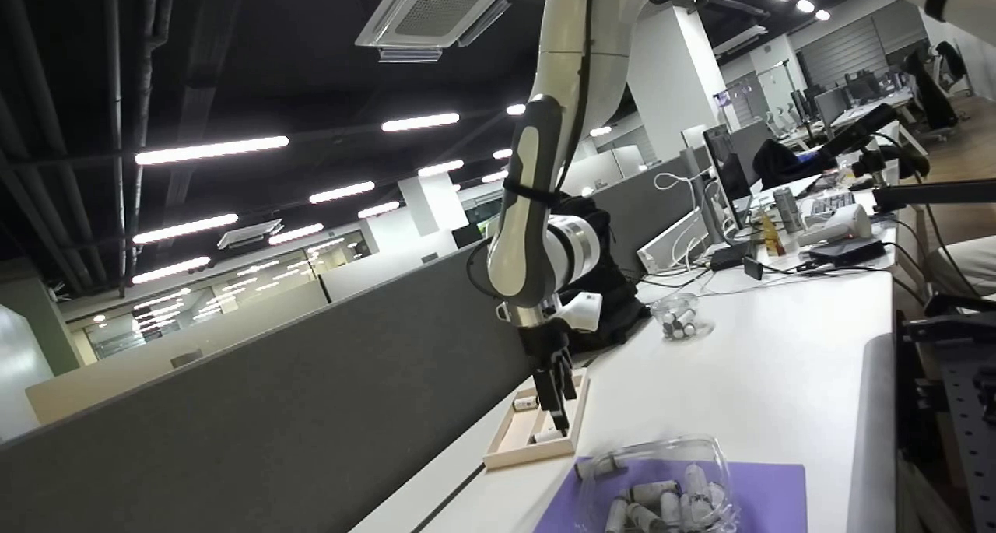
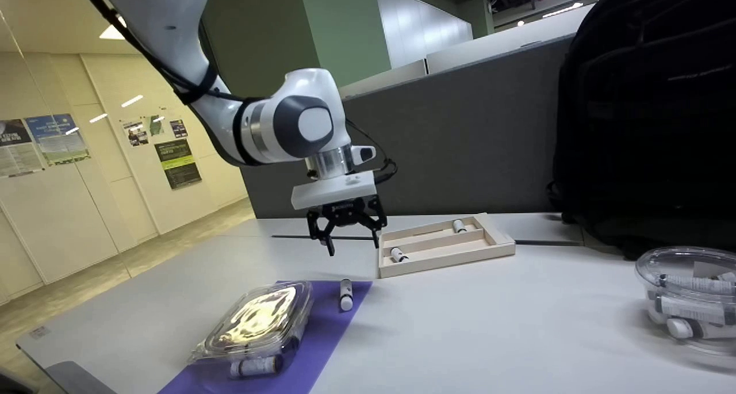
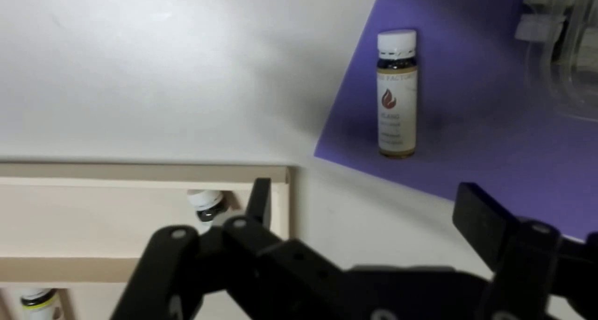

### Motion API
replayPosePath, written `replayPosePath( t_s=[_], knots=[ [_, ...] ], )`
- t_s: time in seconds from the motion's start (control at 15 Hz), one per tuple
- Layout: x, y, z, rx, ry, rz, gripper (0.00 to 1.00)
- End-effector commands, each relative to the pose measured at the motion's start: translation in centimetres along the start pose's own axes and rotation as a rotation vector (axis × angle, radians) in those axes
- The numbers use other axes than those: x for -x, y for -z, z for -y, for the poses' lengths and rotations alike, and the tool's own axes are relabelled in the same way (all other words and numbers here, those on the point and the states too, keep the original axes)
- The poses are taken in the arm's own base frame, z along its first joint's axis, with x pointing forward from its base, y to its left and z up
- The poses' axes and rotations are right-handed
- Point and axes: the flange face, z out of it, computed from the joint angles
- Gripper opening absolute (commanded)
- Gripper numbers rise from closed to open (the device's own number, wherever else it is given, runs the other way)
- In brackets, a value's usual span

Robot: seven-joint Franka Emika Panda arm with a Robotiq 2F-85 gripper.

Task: Move a bottle from the tray to the purple mat

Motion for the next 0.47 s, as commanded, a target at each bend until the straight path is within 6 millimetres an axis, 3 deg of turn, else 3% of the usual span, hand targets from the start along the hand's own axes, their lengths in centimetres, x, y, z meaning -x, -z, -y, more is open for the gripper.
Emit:
replayPosePath(
  t_s=[0.0,0.4],
  knots=[
    [-0.8,3.6,-2.2,0.089,-0.122,0.064,1.00],
    [-1.1,7.0,-6.7,0.216,-0.334,0.253,1.00]
  ],
)
